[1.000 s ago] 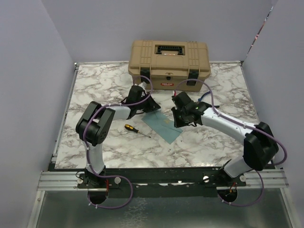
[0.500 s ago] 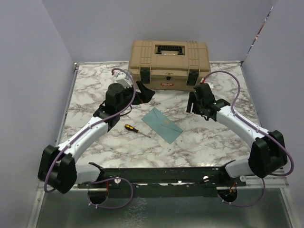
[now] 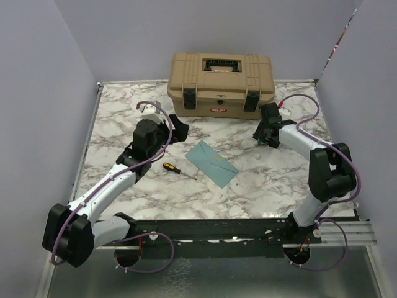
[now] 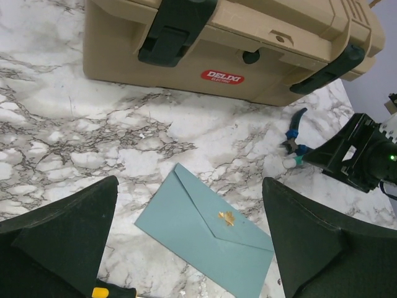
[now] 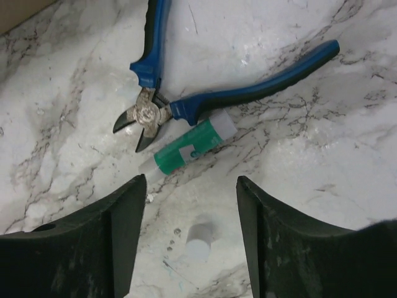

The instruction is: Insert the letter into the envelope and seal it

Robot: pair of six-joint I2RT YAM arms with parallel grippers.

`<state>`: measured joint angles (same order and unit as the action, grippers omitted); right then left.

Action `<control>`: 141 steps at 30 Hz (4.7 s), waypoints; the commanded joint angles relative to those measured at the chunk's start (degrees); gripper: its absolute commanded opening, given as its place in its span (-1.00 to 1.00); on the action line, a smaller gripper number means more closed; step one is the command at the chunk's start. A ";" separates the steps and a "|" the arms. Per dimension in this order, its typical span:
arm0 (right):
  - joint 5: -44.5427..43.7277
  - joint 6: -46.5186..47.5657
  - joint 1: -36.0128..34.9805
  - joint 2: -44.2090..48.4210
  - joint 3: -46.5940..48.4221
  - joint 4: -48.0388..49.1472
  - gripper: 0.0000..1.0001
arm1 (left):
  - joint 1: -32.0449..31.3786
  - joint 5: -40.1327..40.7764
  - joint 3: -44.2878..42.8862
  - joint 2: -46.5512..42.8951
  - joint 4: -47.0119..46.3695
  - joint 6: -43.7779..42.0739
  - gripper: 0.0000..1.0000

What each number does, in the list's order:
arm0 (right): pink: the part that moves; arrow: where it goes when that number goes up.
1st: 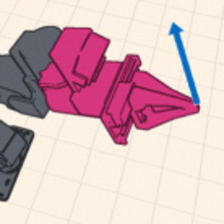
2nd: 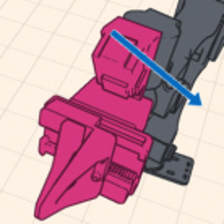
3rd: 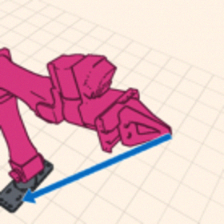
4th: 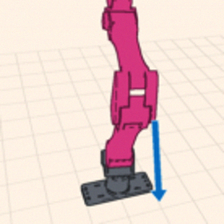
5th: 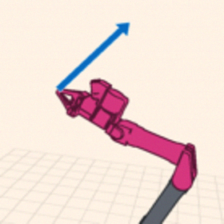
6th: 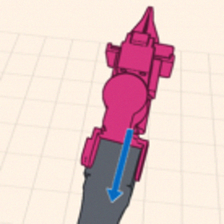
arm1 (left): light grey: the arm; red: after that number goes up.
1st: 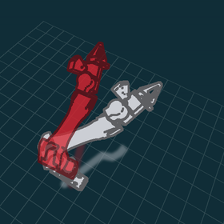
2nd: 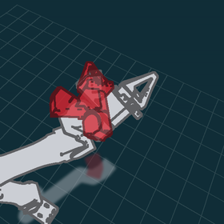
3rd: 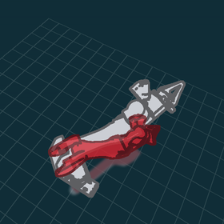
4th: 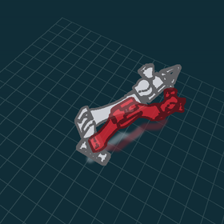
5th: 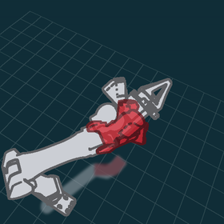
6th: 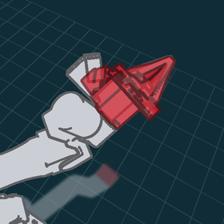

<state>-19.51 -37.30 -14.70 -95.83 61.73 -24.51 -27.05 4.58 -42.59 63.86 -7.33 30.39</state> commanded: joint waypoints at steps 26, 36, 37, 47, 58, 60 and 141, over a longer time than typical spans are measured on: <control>-5.58 -6.58 1.85 -8.06 1.28 0.84 -0.03 | 0.26 -2.84 0.32 5.57 -2.03 0.29 0.98; -4.09 -5.73 1.98 -8.63 0.65 1.10 -0.06 | 0.33 -2.73 0.48 5.75 -2.12 0.55 0.98; -4.00 -5.47 1.96 -8.44 0.51 1.13 -0.12 | 0.33 -2.70 0.49 5.74 -2.20 0.62 0.98; -2.87 -3.91 1.97 -4.90 -1.25 1.87 -0.69 | 0.32 -2.77 0.78 6.17 -3.34 3.68 0.98; 13.31 -0.56 1.95 13.72 -7.73 14.03 -0.69 | 0.78 -17.75 -1.39 9.97 -7.89 5.56 0.98; 17.60 0.30 1.89 16.22 -8.33 16.32 -0.69 | 0.70 -20.60 -1.93 10.42 -9.84 6.51 0.98; 41.81 4.09 -10.48 15.89 7.43 8.42 0.18 | -8.88 -38.05 -12.31 22.99 -19.12 -3.71 -1.00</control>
<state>19.53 -35.90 -24.60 -78.85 67.37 -13.23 -35.75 -33.54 -53.04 88.33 -27.16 27.51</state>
